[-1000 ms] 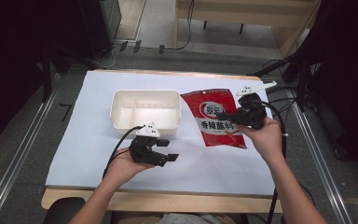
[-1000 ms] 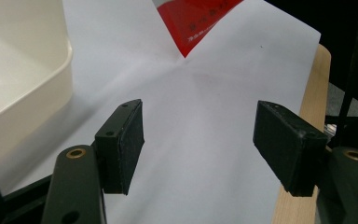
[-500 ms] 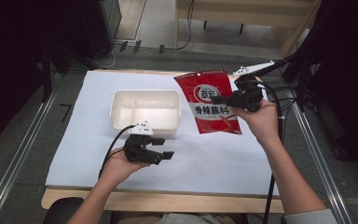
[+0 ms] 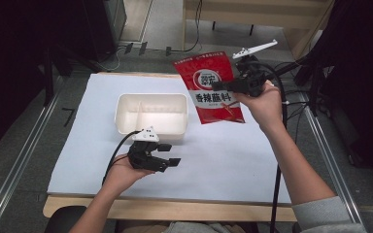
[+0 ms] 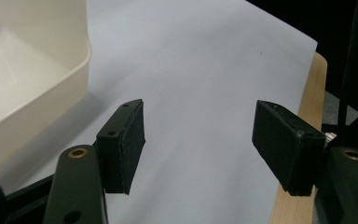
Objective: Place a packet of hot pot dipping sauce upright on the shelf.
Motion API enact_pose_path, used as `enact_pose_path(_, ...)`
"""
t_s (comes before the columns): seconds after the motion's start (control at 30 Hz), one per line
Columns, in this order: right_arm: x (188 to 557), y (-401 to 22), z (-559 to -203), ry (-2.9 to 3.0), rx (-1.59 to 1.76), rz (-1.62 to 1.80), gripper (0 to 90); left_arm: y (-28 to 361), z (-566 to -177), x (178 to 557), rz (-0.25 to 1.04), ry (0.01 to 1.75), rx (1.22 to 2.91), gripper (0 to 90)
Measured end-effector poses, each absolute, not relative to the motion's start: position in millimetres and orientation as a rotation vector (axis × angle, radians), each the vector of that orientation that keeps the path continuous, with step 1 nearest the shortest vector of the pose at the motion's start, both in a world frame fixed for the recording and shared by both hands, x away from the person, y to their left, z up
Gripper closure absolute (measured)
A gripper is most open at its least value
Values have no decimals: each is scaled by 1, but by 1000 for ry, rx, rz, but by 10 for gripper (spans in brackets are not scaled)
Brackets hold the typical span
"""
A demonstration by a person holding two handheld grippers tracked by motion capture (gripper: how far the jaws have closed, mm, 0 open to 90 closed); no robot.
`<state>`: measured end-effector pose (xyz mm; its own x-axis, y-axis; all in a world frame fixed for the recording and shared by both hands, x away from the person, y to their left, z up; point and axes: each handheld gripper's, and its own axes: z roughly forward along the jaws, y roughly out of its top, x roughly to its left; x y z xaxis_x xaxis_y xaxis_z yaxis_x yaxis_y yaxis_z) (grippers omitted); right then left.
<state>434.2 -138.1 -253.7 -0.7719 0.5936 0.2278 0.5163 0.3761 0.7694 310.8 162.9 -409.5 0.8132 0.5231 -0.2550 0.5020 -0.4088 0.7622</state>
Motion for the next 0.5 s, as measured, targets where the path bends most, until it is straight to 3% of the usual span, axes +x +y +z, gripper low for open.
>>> enact_pose_path(0.5,462,-97,-228,2502,984,1350,900,168,-411,309,39,772,2087,357)
